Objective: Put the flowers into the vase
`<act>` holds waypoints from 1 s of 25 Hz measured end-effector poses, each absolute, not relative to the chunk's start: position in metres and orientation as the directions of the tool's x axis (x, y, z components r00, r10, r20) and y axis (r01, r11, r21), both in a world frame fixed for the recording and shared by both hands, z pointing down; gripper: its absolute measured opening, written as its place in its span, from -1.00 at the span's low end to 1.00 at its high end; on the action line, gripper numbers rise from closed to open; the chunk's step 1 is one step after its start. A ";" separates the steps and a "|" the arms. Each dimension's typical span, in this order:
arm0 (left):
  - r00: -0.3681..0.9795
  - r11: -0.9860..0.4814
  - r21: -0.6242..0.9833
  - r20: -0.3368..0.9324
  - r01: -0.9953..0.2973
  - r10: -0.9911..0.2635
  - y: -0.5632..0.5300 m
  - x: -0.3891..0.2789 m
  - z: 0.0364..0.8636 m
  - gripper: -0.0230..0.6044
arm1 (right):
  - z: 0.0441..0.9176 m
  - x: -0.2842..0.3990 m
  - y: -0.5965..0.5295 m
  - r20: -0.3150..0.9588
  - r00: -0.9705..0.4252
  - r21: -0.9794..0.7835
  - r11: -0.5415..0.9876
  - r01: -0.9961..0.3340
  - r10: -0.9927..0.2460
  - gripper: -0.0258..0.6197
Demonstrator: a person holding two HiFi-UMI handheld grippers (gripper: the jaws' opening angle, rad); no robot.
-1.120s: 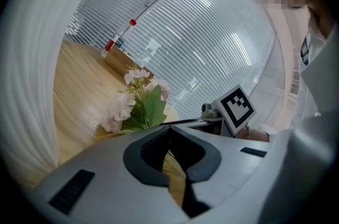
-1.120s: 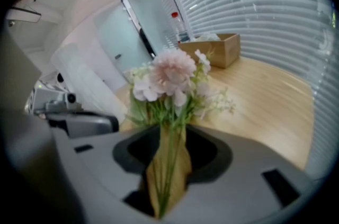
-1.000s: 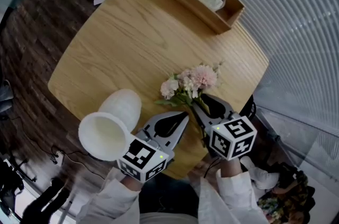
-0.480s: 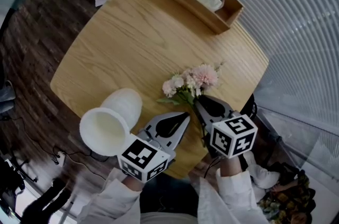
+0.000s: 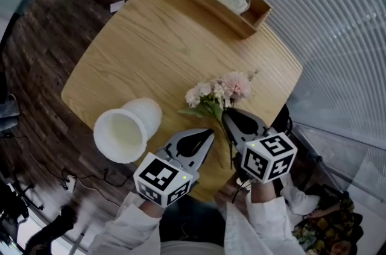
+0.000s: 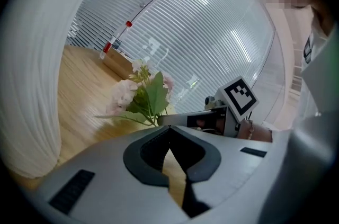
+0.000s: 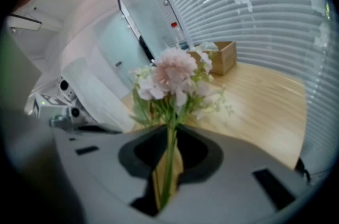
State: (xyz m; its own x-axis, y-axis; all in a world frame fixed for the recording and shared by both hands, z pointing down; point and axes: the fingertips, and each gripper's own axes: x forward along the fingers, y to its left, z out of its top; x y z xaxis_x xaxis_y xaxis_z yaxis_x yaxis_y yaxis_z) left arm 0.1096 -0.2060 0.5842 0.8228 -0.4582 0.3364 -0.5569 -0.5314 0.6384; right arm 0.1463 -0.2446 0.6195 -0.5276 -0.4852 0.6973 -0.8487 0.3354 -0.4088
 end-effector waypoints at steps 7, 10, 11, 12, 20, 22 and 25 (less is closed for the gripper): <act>0.817 -0.568 0.601 0.298 -0.562 -0.493 -0.204 0.108 0.548 -0.90 | 0.574 0.143 -0.248 0.627 -0.541 -0.403 0.360 -0.841 -0.561 -0.72; 0.810 -0.585 0.578 0.272 -0.569 -0.519 -0.204 0.104 0.526 -0.90 | 0.545 0.139 -0.252 0.590 -0.548 -0.380 0.394 -0.836 -0.593 -0.73; 0.808 -0.591 0.568 0.267 -0.572 -0.526 -0.204 0.102 0.520 -0.90 | 0.535 0.137 -0.252 0.578 -0.552 -0.373 0.407 -0.834 -0.601 -0.73; 0.806 -0.598 0.557 0.264 -0.576 -0.530 -0.204 0.100 0.514 -0.90 | 0.526 0.135 -0.252 0.565 -0.556 -0.369 0.417 -0.831 -0.609 -0.72; 0.794 -0.674 0.439 0.189 -0.594 -0.577 -0.197 0.085 0.445 -0.90 | 0.439 0.110 -0.246 0.449 -0.591 -0.303 0.509 -0.806 -0.670 -0.73; 0.789 -0.689 0.404 0.165 -0.601 -0.592 -0.194 0.079 0.428 -0.90 | 0.415 0.100 -0.245 0.408 -0.608 -0.282 0.539 -0.794 -0.681 -0.72; 0.766 -0.694 0.353 0.122 -0.628 -0.631 -0.197 0.064 0.402 -0.90 | 0.381 0.084 -0.247 0.339 -0.640 -0.233 0.597 -0.767 -0.690 -0.72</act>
